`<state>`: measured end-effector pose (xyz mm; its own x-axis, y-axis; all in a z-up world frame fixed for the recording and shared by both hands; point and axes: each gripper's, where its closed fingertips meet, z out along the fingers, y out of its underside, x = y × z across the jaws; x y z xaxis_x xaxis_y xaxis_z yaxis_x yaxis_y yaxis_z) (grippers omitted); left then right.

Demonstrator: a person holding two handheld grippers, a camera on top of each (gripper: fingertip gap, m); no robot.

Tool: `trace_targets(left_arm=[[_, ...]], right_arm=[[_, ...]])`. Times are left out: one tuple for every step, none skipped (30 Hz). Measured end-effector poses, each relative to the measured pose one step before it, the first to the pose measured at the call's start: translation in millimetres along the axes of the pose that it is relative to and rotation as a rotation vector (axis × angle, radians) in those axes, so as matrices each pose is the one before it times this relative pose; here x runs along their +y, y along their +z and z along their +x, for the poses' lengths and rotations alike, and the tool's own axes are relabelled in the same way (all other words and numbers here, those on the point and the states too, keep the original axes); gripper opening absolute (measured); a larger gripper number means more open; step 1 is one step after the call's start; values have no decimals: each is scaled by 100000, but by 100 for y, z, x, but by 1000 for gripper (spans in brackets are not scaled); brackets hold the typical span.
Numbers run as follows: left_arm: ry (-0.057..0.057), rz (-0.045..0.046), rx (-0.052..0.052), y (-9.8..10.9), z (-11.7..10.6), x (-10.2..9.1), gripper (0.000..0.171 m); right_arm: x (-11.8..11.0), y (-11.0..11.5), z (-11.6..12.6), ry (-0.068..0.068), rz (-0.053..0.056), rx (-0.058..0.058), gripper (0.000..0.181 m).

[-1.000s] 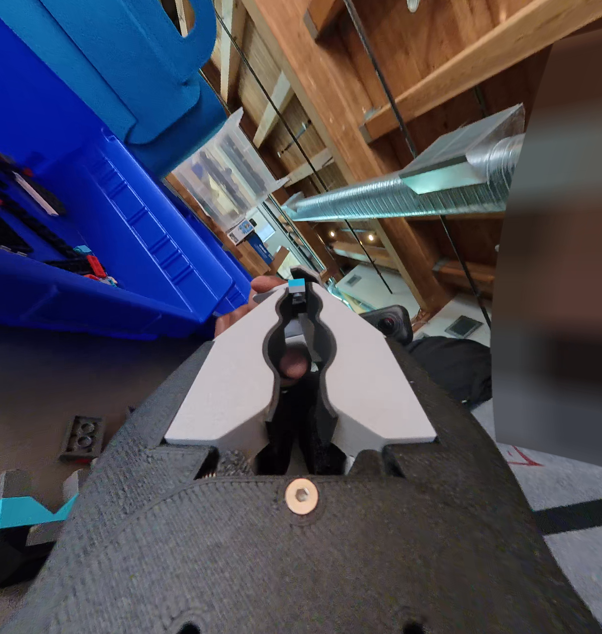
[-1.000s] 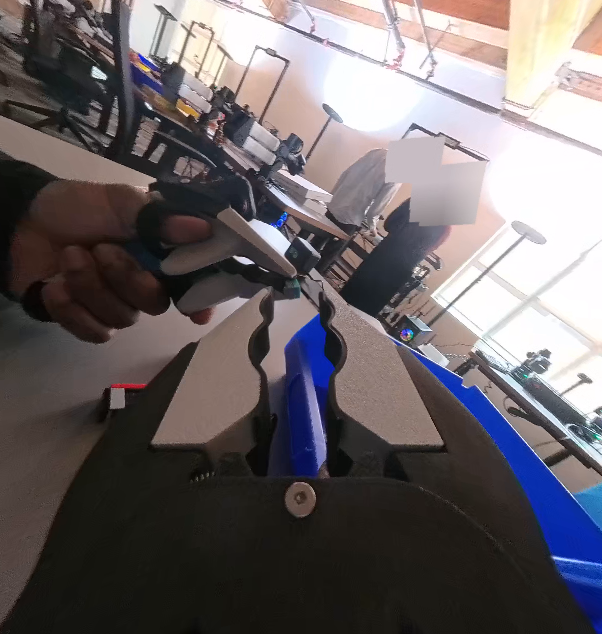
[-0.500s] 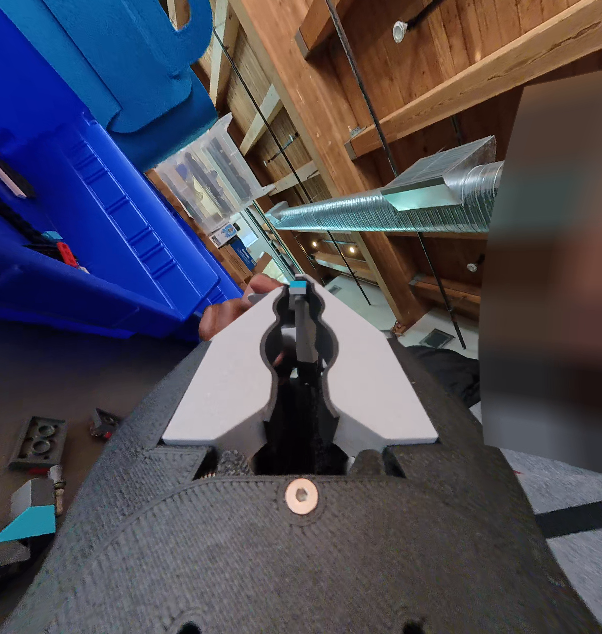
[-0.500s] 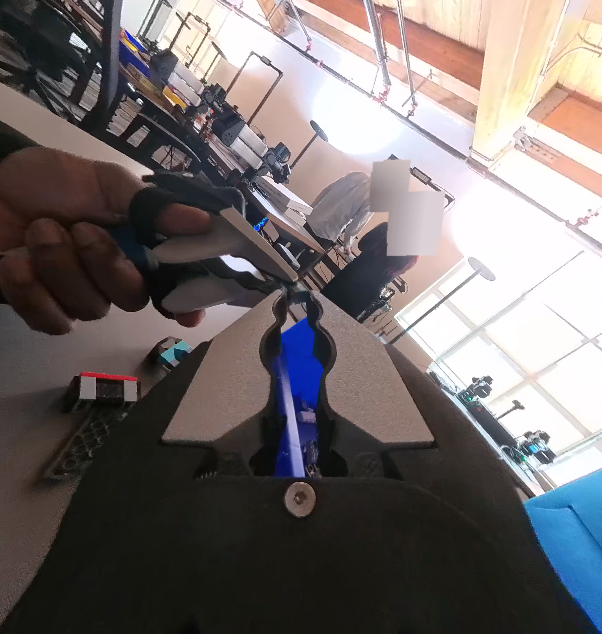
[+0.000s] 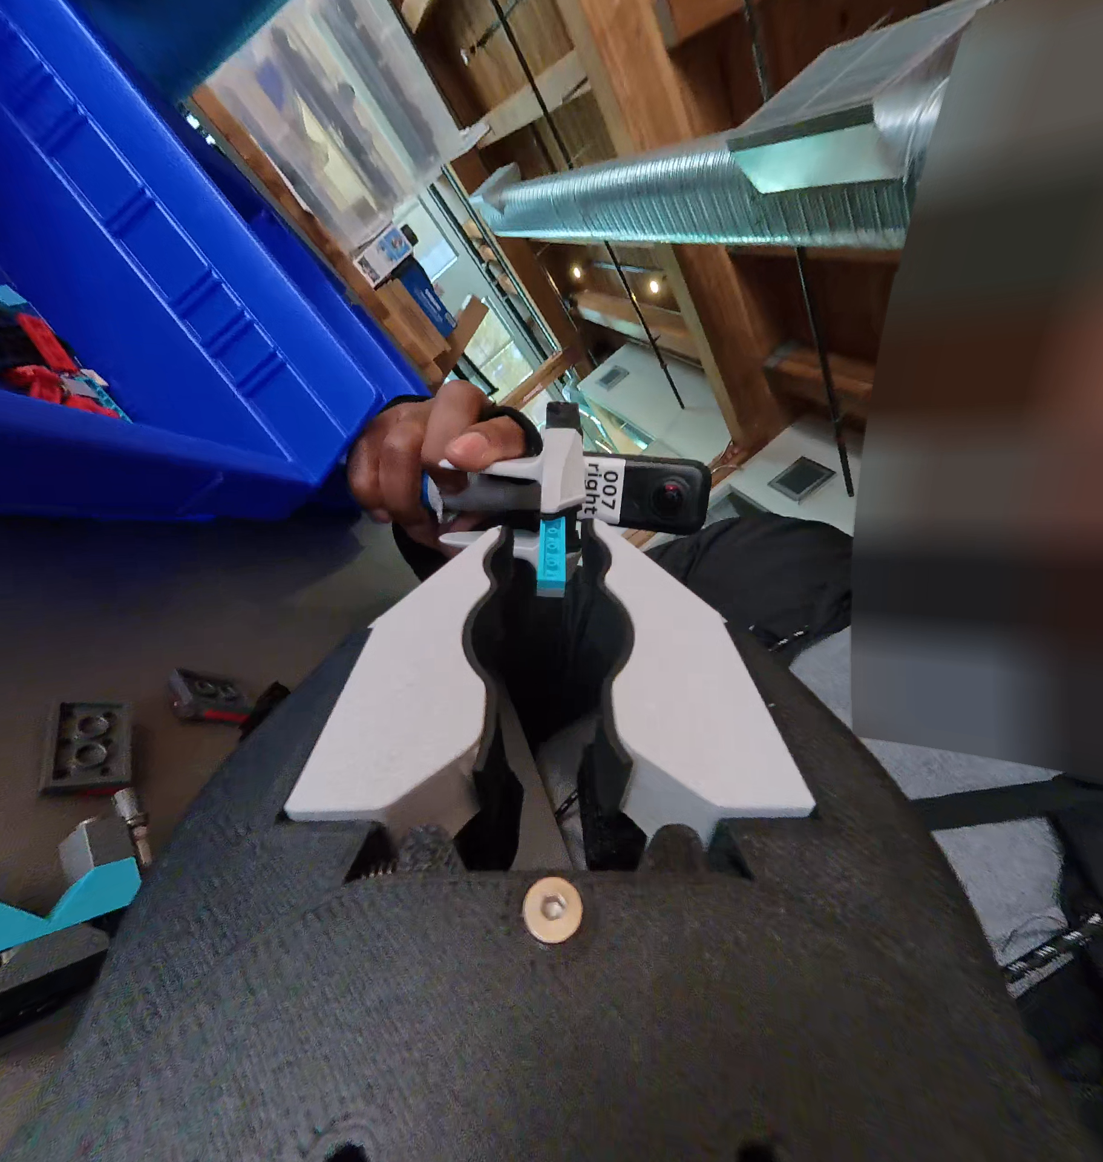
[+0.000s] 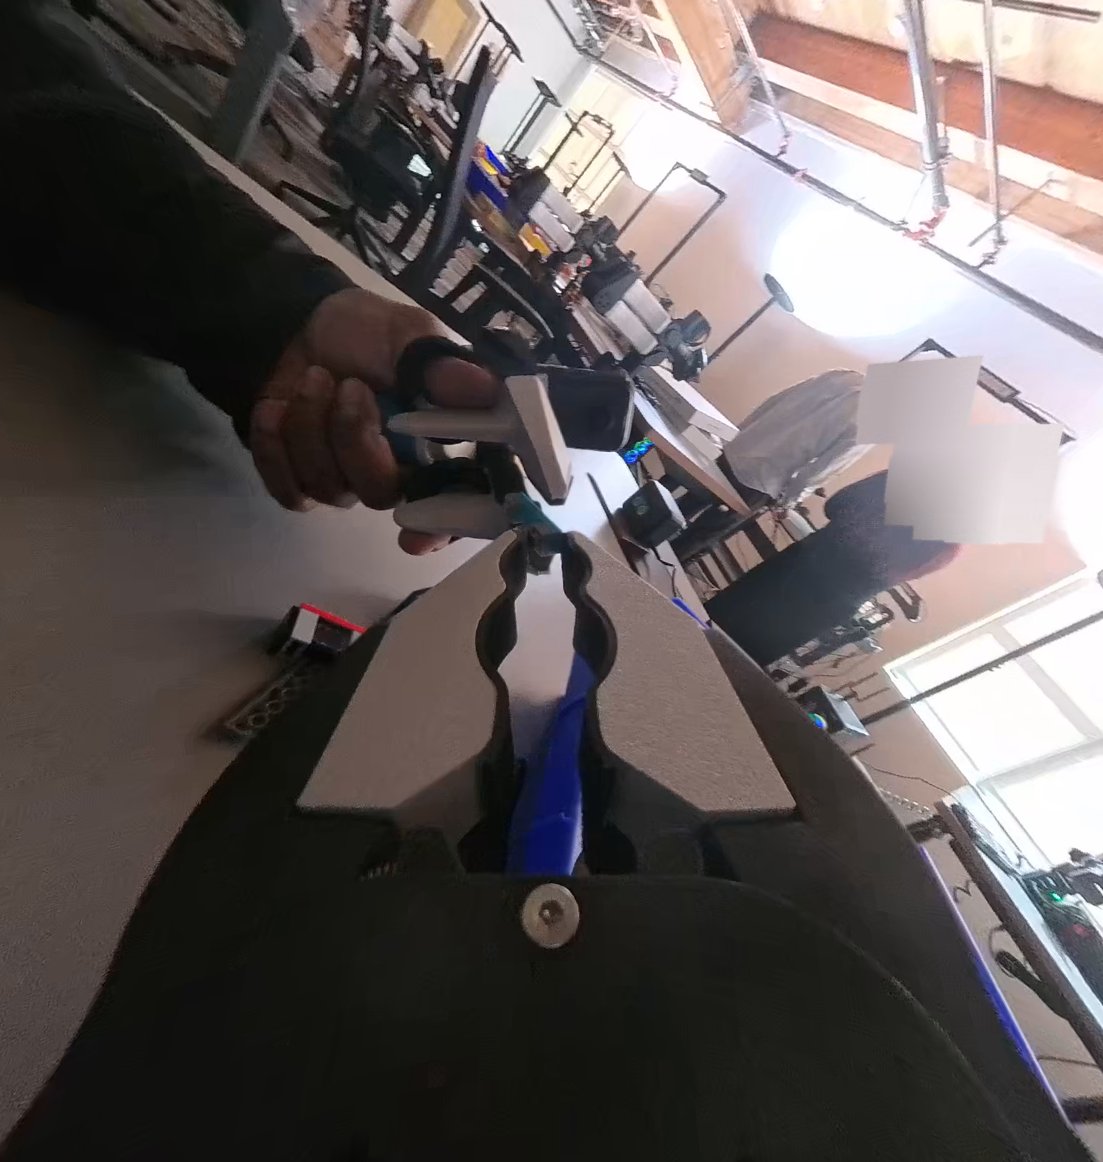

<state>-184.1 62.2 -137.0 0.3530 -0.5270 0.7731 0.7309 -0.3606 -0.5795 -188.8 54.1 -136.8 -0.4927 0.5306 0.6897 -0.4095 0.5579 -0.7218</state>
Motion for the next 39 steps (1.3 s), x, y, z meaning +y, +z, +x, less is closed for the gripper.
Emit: trace_targets(left_arm=[[-41, -943, -307, -34, -53, 111, 22], [9, -657, -498, -46, -83, 57, 21], [81, -459, -406, -49, -82, 31, 21], [15, -467, -263, -45, -61, 46, 20], [-130, -782, -156, -25, -33, 94, 20], [59, -680, 12, -7, -4, 75, 20], [14, -481, 73, 12, 20, 65, 20], [30, -413, 150, 31, 45, 63, 19], [26, -644, 140, 34, 29, 100, 18], [8, -894, 52, 69, 4, 152, 18], [85, -845, 115, 69, 8, 161, 18], [159, -506, 56, 54, 7, 99, 17], [386, -12, 292, 37, 55, 18, 16], [774, 628, 488, -10, 124, -82, 10], [1392, 836, -179, -23, 65, -142, 8], [1840, 197, -1084, -10, -41, -68, 8], [2344, 428, -1137, -18, -33, -116, 8], [2529, 1198, -1295, -66, -34, -239, 8], [2527, 1767, -1079, -116, 1, -331, 8], [2327, 1703, -532, -154, 83, -377, 8], [2716, 1731, -1386, -185, -14, -408, 8], [3788, 1292, -2379, -163, -97, -357, 8], [4845, 542, -2540, -126, -83, -249, 8], [5486, -95, -2666, -66, -60, -147, 8], [5706, -464, -2851, -33, -76, -89, 9], [5527, -56, -2230, 2, 18, -117, 8], [4831, 228, -1052, 4, 174, -127, 8], [3731, 155, -572, 26, 171, -97, 8], [2809, 491, -580, 7, 132, -126, 8], [2231, 996, -143, -18, 138, -182, 8], [1471, 1179, 499, -41, 188, -192, 8], [554, 863, 584, -29, 134, -155, 8], [-32, 390, 507, -19, 73, -53, 8], [-98, 222, 106, 1, -5, -12, 8], [140, 287, -252, -20, -57, 2, 8], [145, 246, 143, -1, 17, 20, 8], [-171, 112, 439, 19, 53, 12, 8], [-367, -159, 453, 40, 57, 53, 8], [55, -198, 263, 30, 50, 44, 9]], right_arm=[[8, -61, -141, 97, 188, -1280, 11], [4, -53, -84, 262, 122, -1001, 11], [8, -37, -88, 488, 59, -1000, 11], [-34, -55, 4, 118, 317, -239, 11], [-61, -44, 41, -15, 400, 67, 11], [-27, -37, -31, 279, 186, -462, 11], [-12, -19, -53, 248, 135, -500, 11], [11, -13, -35, 57, 90, -284, 11], [24, 7, -25, 63, -22, -213, 11], [22, 0, -18, 184, -24, -187, 11], [2, -12, 1, 182, 118, -132, 11], [-9, -24, -8, 335, 164, -292, 11], [19, -20, 1, 414, 21, -260, 11], [81, -2, 52, 149, -354, 178, 11], [115, 12, 98, 53, -479, 512, 11], [61, 23, 70, 677, -201, 329, 11], [42, 48, 134, 1478, -206, 672, 11], [75, 94, 273, 2328, -467, 1395, 12], [88, 93, 339, 3384, -549, 1547, 12], [68, 69, 413, 4303, -350, 1676, 14], [84, 70, 465, 5179, -392, 1666, 18], [-14, 44, 319, 5598, -9, 552, 21], [-113, 46, 246, 6494, 416, 42, 22], [-226, 64, 93, 7282, 870, -863, 24], [-305, 87, -30, 7511, 1209, -1457, 25], [-242, 103, 3, 7210, 895, -905, 25], [-99, 115, 70, 6596, 86, -288, 25], [-105, 86, -75, 5537, 289, -1219, 25], [-124, 37, -164, 4717, 648, -1784, 24], [-66, 30, -86, 4331, 400, -1387, 24], [-59, -4, -119, 3814, 516, -1736, 24], [-107, -17, -144, 3300, 846, -1877, 24], [-144, -34, -103, 2982, 1193, -1598, 23], [-85, -23, -35, 2704, 789, -1148, 22], [-33, 6, -22, 2057, 510, -844, 21], [-33, 0, -38, 1406, 622, -789, 20], [-9, 16, -57, 1002, 434, -727, 19], [30, 32, -15, 776, 129, -295, 18], [32, 34, 10, 483, 148, -72, 18]])
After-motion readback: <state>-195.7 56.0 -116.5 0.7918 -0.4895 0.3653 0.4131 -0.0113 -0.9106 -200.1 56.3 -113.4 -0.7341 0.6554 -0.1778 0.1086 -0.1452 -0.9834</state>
